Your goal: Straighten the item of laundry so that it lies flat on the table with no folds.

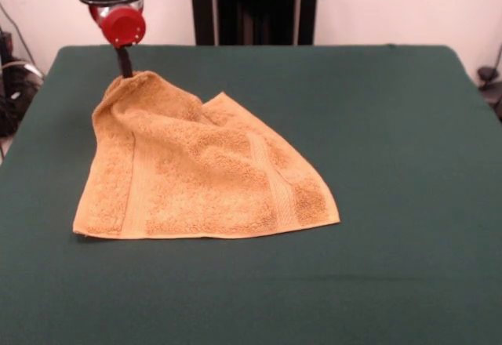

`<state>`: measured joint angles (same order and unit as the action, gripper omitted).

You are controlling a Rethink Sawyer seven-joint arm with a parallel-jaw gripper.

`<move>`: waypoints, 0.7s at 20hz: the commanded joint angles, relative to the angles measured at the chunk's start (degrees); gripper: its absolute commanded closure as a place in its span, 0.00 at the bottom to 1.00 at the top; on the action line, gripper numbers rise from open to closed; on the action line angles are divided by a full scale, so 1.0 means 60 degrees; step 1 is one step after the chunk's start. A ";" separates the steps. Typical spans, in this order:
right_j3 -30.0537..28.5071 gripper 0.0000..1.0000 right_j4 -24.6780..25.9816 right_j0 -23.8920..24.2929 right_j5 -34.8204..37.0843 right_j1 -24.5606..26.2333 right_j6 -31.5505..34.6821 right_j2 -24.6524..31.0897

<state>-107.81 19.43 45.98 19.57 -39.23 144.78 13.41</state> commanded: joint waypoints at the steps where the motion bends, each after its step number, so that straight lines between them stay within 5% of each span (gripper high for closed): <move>1: 0.0599 1.00 0.0428 -0.0042 0.1200 0.0428 -0.1987 0.1339; 14: 0.0864 1.00 0.0871 0.0481 0.1793 0.0633 -0.2346 0.1881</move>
<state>-105.80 22.20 49.47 23.79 -39.07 144.46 17.68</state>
